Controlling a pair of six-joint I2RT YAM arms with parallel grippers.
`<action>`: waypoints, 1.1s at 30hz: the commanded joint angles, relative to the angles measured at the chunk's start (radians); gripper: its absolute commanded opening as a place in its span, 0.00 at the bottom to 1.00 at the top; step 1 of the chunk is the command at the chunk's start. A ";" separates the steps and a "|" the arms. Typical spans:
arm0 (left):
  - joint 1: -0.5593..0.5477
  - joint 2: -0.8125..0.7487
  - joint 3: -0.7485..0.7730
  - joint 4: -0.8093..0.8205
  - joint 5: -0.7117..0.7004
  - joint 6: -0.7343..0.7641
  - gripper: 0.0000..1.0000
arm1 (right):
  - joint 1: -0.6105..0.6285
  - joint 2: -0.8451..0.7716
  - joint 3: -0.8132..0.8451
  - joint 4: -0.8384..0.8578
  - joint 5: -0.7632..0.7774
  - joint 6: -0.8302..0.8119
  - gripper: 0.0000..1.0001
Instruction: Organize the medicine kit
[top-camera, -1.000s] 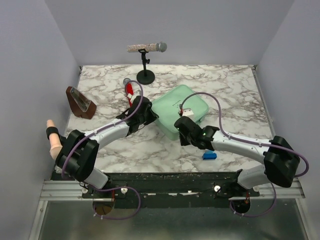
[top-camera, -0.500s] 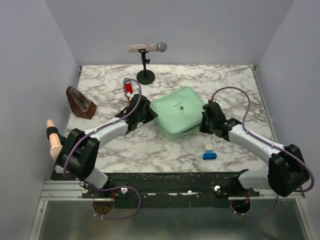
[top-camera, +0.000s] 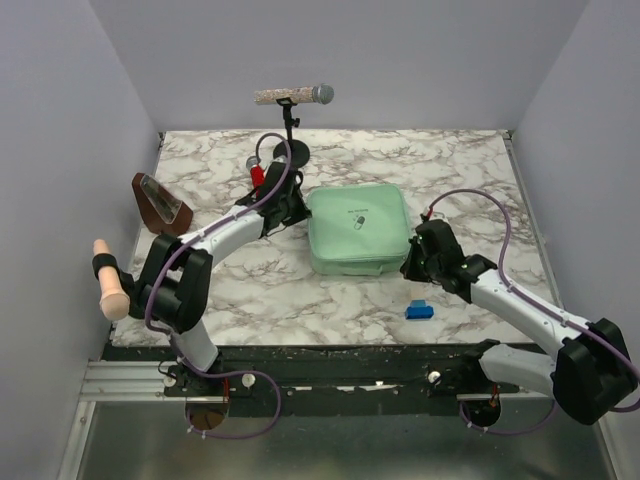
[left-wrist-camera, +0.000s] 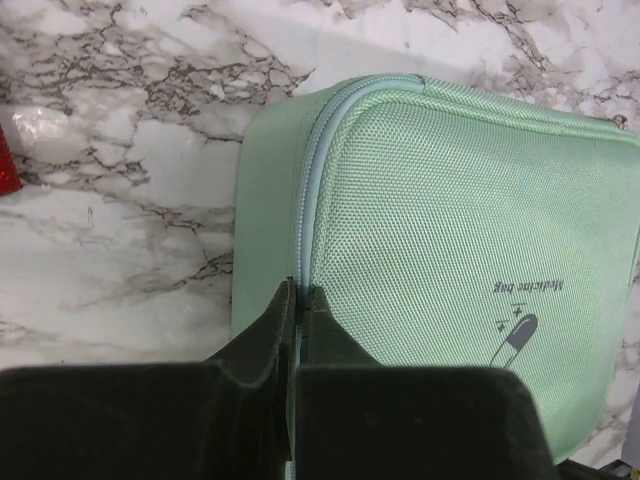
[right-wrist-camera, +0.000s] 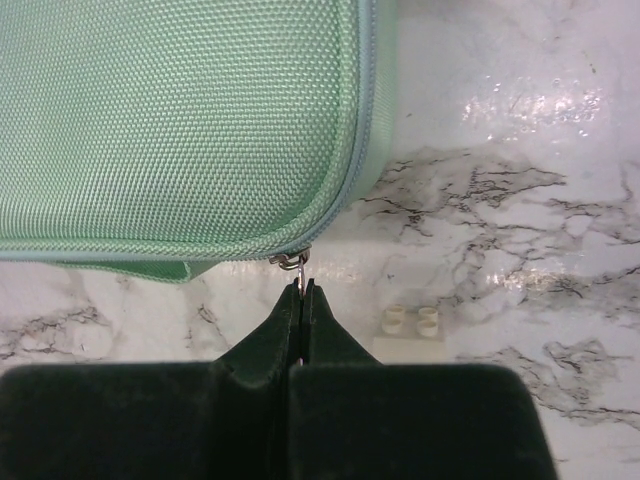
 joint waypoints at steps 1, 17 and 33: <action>0.080 0.089 0.082 -0.161 -0.124 0.099 0.21 | 0.020 -0.020 -0.030 -0.092 0.058 -0.027 0.01; -0.286 -0.396 -0.212 -0.147 -0.214 -0.213 0.99 | 0.103 0.023 0.005 -0.081 0.078 -0.018 0.01; -0.395 -0.104 -0.051 -0.220 -0.261 -0.247 0.99 | 0.215 0.092 0.076 -0.115 0.127 -0.002 0.01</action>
